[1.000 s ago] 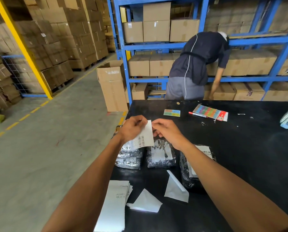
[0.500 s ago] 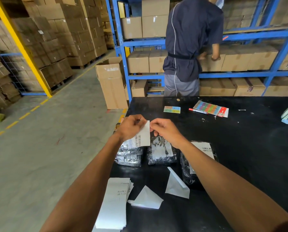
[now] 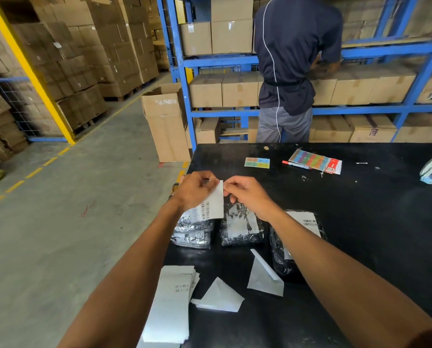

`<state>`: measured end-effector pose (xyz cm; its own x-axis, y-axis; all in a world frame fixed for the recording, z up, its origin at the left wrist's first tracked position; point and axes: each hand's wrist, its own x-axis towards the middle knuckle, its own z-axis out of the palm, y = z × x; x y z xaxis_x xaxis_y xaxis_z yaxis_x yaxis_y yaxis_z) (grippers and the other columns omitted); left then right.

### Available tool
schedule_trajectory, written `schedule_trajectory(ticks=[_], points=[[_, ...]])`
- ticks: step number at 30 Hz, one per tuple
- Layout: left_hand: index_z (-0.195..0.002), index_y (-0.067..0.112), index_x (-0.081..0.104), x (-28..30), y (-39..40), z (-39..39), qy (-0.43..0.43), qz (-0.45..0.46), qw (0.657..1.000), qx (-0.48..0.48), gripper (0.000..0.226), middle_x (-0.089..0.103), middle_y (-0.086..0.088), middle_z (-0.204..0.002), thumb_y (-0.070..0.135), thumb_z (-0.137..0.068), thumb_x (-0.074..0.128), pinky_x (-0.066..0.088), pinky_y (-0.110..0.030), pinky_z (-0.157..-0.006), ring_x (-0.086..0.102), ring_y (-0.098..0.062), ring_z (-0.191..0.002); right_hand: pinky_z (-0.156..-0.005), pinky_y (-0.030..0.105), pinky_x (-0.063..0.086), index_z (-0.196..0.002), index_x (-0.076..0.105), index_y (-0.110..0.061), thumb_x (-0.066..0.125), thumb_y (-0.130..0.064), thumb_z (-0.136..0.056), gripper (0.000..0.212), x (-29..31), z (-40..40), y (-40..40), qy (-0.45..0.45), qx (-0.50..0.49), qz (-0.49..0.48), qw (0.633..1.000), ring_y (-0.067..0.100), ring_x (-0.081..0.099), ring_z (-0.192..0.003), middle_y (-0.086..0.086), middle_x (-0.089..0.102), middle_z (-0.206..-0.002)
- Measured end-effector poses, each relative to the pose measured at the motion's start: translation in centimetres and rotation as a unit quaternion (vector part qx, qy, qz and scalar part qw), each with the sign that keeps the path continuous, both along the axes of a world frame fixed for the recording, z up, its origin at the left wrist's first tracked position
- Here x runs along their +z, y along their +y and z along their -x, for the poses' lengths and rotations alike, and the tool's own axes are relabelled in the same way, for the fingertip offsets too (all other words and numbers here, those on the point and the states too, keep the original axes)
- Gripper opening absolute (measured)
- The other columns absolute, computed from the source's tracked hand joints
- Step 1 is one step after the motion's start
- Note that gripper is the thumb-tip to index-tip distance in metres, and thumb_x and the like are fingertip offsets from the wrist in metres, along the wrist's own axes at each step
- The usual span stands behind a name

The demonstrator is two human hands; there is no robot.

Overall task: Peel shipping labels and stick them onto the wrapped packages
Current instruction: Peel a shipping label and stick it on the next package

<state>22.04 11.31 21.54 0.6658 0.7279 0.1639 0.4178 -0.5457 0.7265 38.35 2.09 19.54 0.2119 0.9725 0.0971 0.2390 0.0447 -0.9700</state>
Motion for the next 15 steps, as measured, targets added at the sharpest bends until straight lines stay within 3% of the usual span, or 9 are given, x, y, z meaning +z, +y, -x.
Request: schedule_trajectory(ticks=[8,15], points=[[-0.089,0.018,0.064,0.33,-0.31,-0.01,-0.009,0.011,1.0,-0.005,0.021,0.063,0.005,-0.072,0.032,-0.099,0.052,0.043,-0.027,-0.06,0.055,-0.006,-0.06,-0.06,0.022,0.041,-0.085,0.069,-0.02,0.058,-0.017,-0.095,0.015,0.66,0.28,-0.29,0.009,0.01,0.012,1.0,0.011,0.057,-0.065,-0.006,0.068,-0.076],[-0.087,0.02,0.064,0.48,-0.65,-0.32,-0.062,0.056,0.996,-0.019,0.019,0.062,0.01,-0.069,0.031,-0.099,0.053,0.042,-0.026,-0.059,0.053,-0.002,-0.057,-0.061,0.02,0.036,-0.085,0.065,-0.012,0.052,-0.014,-0.098,0.018,0.85,0.35,-0.26,0.077,0.03,0.007,0.997,0.009,0.05,-0.065,-0.007,0.06,-0.07]])
